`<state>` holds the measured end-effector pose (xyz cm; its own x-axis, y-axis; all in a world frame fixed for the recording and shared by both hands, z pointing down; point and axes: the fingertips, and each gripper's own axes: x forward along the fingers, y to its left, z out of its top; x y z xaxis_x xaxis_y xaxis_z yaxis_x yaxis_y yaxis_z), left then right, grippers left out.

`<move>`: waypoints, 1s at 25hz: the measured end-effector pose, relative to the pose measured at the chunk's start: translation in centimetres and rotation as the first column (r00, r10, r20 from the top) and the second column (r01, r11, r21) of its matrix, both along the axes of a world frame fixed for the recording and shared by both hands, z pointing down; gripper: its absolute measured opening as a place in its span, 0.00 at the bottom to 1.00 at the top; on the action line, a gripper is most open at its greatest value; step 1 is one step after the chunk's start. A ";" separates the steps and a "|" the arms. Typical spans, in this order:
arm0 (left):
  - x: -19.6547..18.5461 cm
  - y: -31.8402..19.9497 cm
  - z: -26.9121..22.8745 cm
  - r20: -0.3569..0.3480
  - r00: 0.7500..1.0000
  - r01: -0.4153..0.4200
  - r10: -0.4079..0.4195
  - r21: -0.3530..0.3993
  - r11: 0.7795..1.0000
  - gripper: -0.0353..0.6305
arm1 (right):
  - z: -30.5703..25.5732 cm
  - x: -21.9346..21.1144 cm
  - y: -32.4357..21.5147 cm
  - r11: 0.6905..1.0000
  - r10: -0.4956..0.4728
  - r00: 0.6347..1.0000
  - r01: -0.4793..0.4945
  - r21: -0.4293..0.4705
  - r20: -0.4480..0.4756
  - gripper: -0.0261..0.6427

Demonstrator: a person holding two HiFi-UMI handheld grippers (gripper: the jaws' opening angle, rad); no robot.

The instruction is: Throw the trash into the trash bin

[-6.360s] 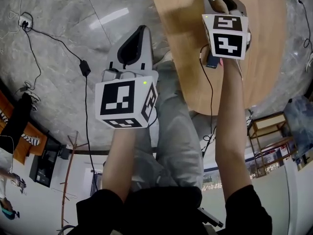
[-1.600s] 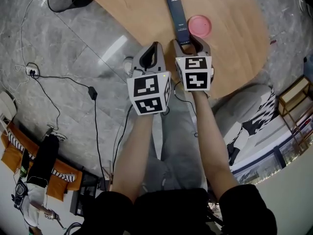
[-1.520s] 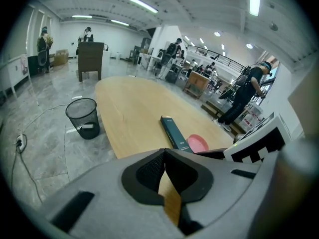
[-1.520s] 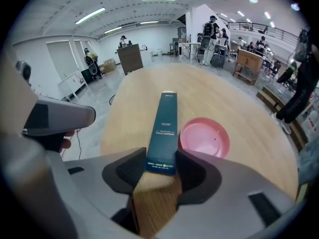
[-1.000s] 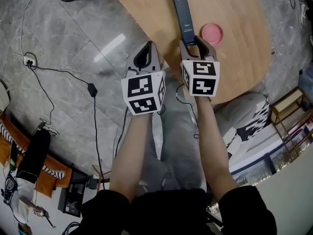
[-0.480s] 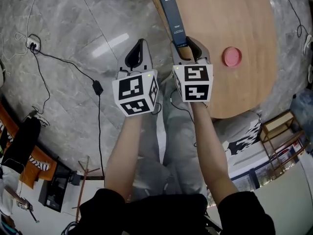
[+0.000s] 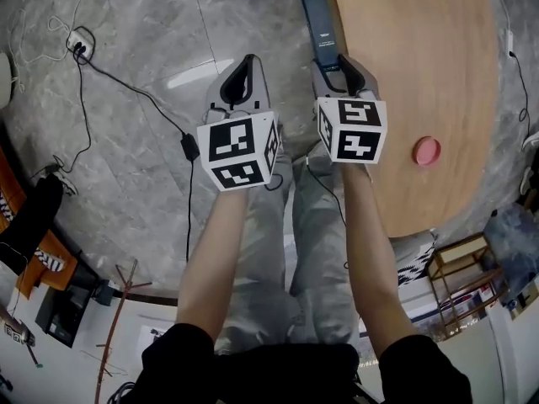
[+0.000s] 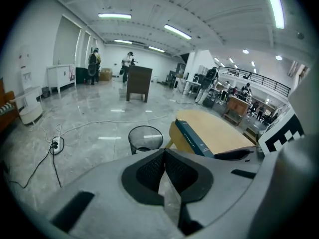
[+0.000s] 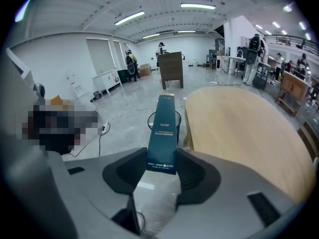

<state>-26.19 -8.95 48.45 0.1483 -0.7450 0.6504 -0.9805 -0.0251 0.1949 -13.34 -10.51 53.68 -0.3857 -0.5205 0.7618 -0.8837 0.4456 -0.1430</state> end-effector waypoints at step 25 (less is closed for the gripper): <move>-11.1 -16.6 -3.4 0.056 0.996 0.062 -0.074 0.189 0.980 0.06 | -3.0 -10.9 -19.8 0.990 -0.033 0.998 0.026 0.140 0.046 0.33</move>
<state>-37.33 -25.53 45.02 0.0565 -0.8611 0.5053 -0.9912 0.0121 0.1316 -24.20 -30.30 50.64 -0.4370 -0.6078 0.6630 -0.8635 0.4898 -0.1201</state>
